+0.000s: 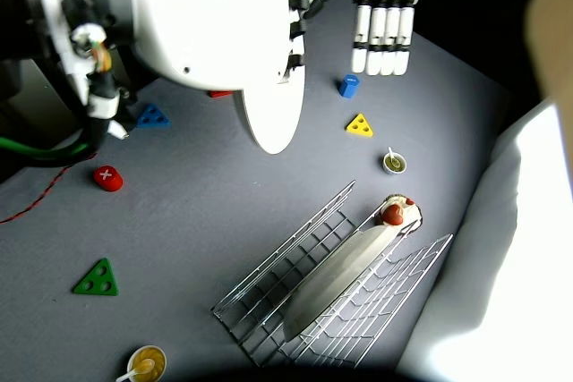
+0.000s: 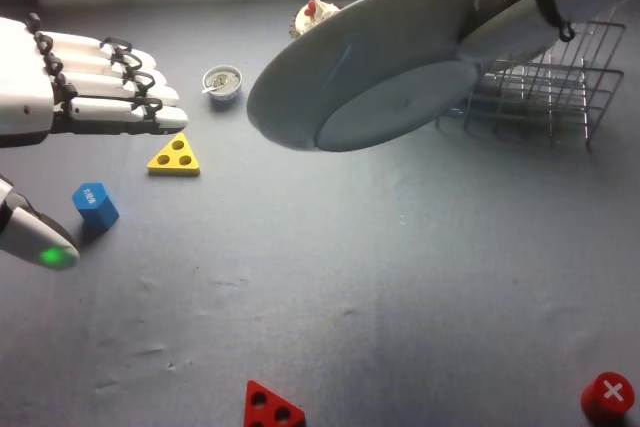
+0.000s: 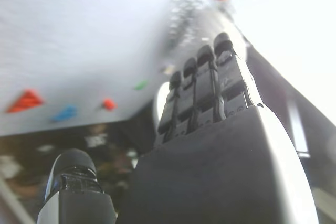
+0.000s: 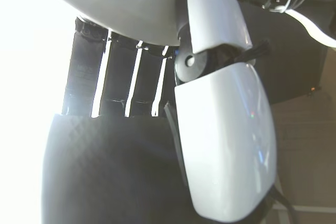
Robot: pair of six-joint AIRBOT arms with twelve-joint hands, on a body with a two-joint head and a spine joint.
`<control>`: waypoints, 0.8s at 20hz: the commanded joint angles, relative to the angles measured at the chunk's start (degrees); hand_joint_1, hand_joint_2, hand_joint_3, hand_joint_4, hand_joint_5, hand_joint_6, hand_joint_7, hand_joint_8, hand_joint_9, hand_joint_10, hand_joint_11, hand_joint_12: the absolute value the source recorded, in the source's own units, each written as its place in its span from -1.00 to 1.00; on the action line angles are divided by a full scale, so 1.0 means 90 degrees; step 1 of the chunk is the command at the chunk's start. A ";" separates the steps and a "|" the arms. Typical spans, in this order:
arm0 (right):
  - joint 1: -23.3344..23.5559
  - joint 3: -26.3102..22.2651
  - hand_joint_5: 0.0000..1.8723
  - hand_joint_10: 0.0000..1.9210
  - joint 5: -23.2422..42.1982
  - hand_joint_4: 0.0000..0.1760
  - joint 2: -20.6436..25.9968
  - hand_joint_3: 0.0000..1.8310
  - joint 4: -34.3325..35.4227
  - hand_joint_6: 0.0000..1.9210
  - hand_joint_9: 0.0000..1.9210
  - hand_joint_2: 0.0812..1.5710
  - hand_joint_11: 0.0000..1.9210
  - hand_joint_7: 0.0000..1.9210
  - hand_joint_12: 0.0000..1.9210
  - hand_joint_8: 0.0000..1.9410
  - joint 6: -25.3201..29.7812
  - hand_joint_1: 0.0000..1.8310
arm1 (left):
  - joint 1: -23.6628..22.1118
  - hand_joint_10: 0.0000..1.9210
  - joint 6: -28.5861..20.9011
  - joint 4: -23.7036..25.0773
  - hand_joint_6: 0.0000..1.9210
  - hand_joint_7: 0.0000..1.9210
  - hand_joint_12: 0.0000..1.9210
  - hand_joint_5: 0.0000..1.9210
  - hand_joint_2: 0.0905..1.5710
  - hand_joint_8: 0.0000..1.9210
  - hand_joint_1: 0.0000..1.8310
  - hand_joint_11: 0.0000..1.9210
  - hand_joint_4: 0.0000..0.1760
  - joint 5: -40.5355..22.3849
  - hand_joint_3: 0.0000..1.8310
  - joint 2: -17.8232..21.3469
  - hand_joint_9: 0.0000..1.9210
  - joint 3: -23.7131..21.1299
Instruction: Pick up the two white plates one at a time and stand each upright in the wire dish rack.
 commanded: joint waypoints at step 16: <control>0.0216 0.0572 -0.06 -0.17 -0.0182 -1.00 0.0142 -1.00 0.0073 0.12 0.12 0.33 0.01 0.06 0.44 -0.27 0.0132 0.63 | -0.0013 -1.00 -0.0006 -0.0396 -1.00 -0.97 -1.00 -1.00 0.18 -1.00 -1.00 -0.92 -1.00 -0.0301 -1.00 0.0118 -0.96 0.0264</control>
